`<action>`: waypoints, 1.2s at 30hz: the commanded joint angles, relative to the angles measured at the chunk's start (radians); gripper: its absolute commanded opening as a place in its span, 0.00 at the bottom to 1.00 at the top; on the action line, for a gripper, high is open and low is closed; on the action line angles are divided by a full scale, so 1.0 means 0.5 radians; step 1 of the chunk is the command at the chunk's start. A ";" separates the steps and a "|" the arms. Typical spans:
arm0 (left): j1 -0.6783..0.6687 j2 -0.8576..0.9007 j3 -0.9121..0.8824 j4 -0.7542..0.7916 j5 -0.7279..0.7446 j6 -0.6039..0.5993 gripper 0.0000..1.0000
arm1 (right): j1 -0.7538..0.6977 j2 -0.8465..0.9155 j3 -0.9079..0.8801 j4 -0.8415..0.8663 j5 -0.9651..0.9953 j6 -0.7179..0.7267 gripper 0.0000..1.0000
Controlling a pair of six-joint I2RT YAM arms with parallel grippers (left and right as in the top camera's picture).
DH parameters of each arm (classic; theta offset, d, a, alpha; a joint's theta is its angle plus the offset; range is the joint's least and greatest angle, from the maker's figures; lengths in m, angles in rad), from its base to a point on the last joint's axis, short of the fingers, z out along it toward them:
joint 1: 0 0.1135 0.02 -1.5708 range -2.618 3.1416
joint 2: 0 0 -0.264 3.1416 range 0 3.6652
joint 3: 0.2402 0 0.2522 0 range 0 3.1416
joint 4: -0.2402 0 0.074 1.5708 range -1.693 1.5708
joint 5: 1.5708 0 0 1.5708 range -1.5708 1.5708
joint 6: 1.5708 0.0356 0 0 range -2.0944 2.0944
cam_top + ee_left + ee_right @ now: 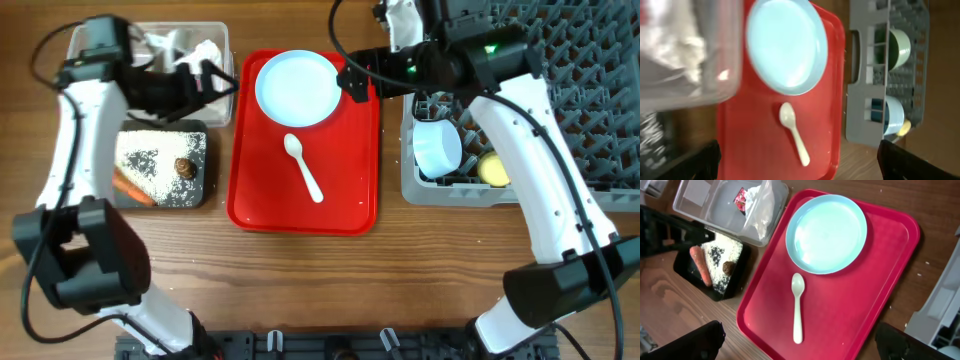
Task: Sort waste into correct bins and load items into the dishwasher rack
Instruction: 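Grasp the white spoon on the red tray with the right gripper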
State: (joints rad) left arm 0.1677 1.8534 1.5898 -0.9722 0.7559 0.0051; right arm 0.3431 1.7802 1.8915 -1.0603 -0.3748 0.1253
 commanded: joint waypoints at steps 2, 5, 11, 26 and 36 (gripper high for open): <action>0.160 -0.113 0.023 -0.118 -0.005 0.034 1.00 | 0.092 0.111 0.027 0.080 0.062 -0.027 0.99; 0.208 -0.127 0.023 -0.155 -0.020 0.129 1.00 | 0.181 0.224 0.027 0.123 0.086 -0.042 0.94; 0.249 -0.258 0.023 -0.204 -0.491 0.137 1.00 | 0.475 0.590 0.027 0.043 0.594 -0.039 0.86; 0.249 -0.260 0.023 -0.204 -0.849 0.137 1.00 | 0.735 1.076 0.027 0.012 0.802 -0.304 0.49; 0.249 -0.260 0.023 -0.204 -0.849 0.137 1.00 | 0.732 1.163 -0.039 0.125 0.801 -0.425 0.46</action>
State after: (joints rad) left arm 0.2886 1.7351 1.5898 -1.0771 0.3374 0.0517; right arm 0.7109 2.3116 1.8915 -1.0088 0.0086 -0.0452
